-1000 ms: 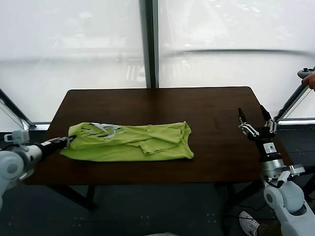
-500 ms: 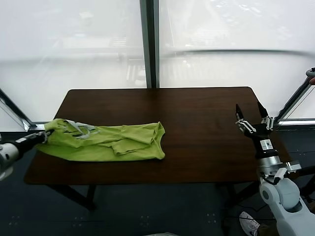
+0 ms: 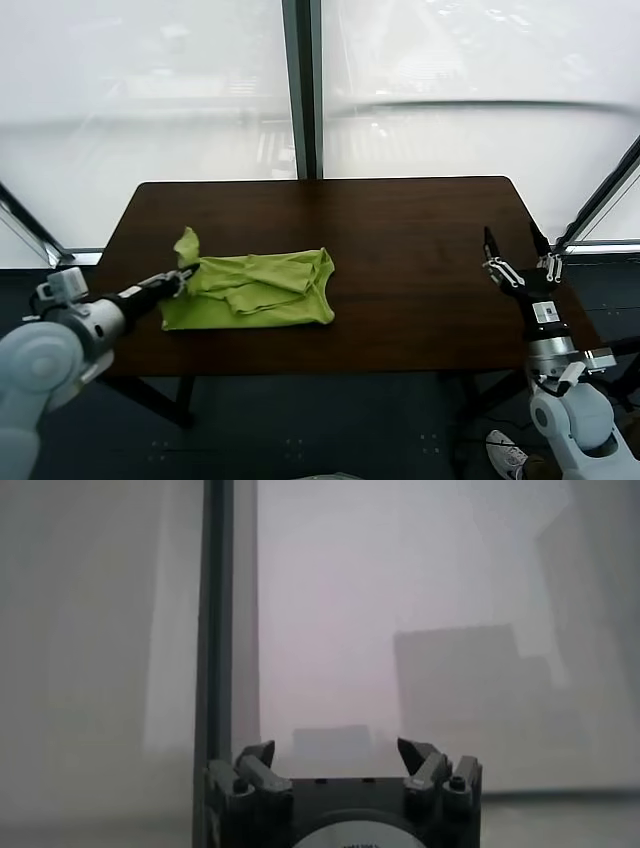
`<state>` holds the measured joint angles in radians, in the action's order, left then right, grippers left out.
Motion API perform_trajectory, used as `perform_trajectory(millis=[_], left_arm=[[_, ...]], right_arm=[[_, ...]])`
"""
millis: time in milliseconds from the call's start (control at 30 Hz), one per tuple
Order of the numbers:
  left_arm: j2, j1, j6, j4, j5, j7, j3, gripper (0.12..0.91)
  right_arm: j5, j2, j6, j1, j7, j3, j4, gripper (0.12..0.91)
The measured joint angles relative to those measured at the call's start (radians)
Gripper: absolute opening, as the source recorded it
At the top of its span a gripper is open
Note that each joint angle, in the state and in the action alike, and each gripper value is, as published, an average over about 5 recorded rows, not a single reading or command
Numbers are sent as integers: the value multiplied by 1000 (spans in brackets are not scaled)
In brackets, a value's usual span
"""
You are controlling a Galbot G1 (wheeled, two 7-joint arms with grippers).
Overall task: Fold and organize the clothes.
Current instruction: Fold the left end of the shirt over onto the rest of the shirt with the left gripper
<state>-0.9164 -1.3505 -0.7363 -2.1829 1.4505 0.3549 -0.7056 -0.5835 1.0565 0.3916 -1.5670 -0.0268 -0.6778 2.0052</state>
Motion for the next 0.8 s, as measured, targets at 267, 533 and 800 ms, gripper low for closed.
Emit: perform_trajectory(millis=[267, 533, 800], left_arm=[[-90, 111, 0, 36, -17, 28, 113, 163], [-161, 161, 0, 62, -61, 22, 214, 163], [-201, 171, 0, 76, -87, 18, 286, 163]], right_arm=[[33, 44, -5, -23, 1, -2, 9, 907], [48, 68, -6, -34, 3, -14, 4, 907], [62, 87, -7, -32, 3, -12, -7, 907]])
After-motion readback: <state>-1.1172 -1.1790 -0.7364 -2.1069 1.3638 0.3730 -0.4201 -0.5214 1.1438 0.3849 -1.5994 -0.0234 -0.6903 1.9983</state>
